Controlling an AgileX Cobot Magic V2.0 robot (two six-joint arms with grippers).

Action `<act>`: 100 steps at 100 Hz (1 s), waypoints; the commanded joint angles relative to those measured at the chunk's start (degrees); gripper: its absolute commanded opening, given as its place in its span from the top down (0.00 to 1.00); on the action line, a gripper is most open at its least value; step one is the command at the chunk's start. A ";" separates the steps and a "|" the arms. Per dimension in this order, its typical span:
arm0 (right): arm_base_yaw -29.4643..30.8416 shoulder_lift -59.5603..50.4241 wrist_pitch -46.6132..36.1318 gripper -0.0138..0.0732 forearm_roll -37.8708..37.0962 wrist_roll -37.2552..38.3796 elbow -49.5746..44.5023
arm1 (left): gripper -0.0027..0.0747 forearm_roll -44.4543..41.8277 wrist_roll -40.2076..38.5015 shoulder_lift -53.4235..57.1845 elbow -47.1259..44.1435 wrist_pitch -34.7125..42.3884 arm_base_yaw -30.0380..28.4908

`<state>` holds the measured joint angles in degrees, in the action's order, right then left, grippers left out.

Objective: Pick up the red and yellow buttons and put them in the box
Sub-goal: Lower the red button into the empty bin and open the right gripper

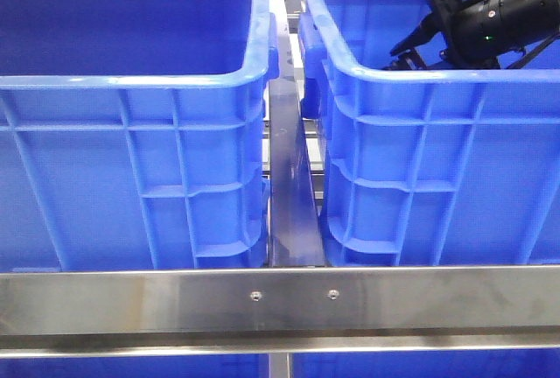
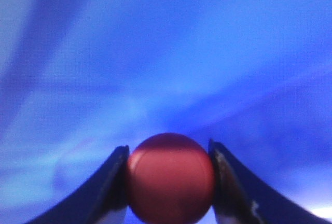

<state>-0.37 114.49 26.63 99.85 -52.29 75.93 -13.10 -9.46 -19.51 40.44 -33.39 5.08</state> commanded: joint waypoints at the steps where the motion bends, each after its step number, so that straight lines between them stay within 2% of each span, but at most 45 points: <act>1: 0.37 -2.38 0.61 0.83 2.29 -0.95 2.03 | 0.99 -0.08 -0.57 -0.49 1.43 4.70 -0.11; 38: 0.37 -0.59 0.73 0.80 2.29 -0.95 2.03 | 0.99 -0.08 -0.57 -0.49 1.43 4.70 -0.11; 45: 0.37 -0.59 0.68 0.74 2.29 -0.95 2.03 | 0.99 -0.08 -0.57 -0.49 1.43 4.70 -0.11; 74: 0.37 -0.59 0.40 0.35 2.23 -0.95 2.03 | 0.99 -0.08 -0.57 -0.49 1.43 4.70 -0.11; 100: 0.37 -0.59 -1.97 0.21 1.95 -1.04 2.03 | 0.99 -0.08 -0.57 -0.49 1.43 4.70 -0.11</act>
<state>-0.37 117.32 23.87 101.12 -52.29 76.55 -13.10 -9.46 -19.51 40.44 -33.39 5.08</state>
